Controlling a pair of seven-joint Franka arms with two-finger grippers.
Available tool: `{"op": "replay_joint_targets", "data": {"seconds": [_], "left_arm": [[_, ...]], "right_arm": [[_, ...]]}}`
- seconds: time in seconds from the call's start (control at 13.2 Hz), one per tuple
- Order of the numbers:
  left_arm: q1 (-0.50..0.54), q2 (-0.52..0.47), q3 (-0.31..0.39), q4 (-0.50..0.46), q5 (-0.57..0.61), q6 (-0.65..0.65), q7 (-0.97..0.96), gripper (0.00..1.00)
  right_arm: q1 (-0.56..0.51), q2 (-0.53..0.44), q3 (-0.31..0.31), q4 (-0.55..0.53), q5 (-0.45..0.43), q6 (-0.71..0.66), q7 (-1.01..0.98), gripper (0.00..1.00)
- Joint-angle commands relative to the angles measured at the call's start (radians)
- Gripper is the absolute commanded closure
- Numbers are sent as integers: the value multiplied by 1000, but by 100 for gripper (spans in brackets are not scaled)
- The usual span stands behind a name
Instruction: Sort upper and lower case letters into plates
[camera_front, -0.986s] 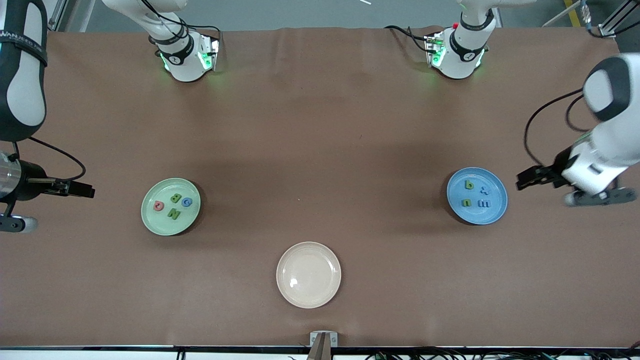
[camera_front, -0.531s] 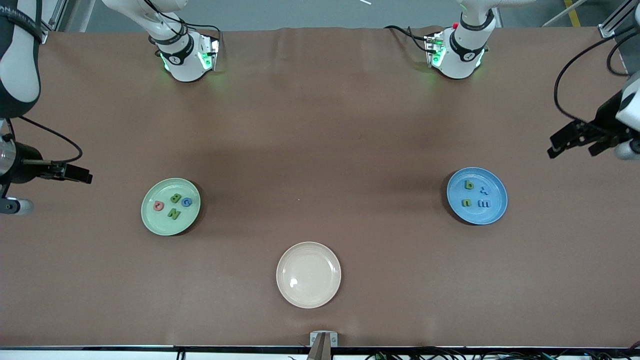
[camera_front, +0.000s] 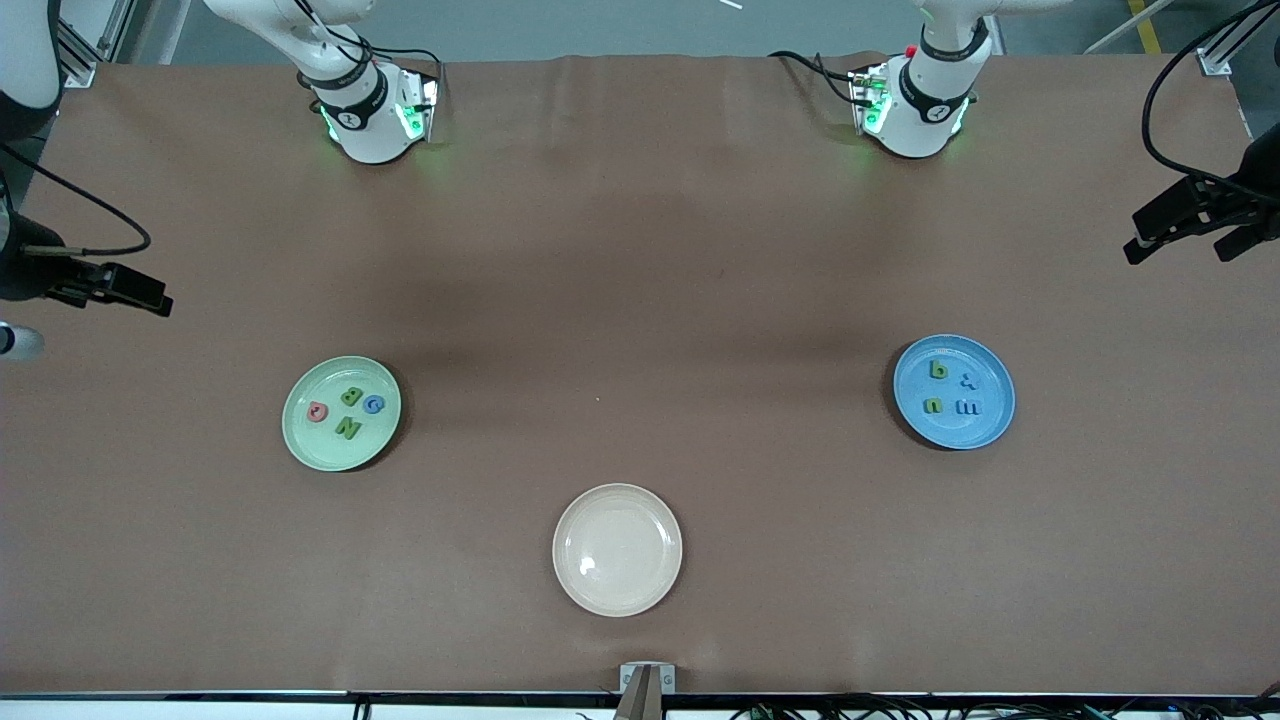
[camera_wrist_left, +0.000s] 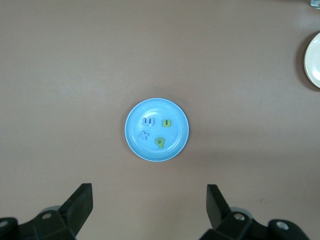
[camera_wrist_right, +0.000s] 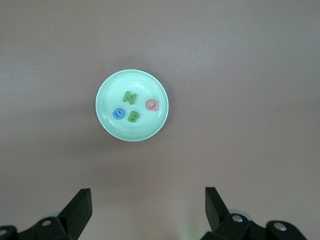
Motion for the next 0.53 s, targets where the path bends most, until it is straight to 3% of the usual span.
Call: {"op": "replay_joint_targets", "data": {"seconds": [0.0, 0.46], "left_arm": [[-5, 65, -9, 69, 7, -20, 12, 0], [-2, 62, -13, 50, 21, -68, 15, 0]], "right_arm": [[-5, -96, 5, -118, 12, 30, -6, 0], [-3, -193, 6, -211, 12, 37, -6, 0]]}}
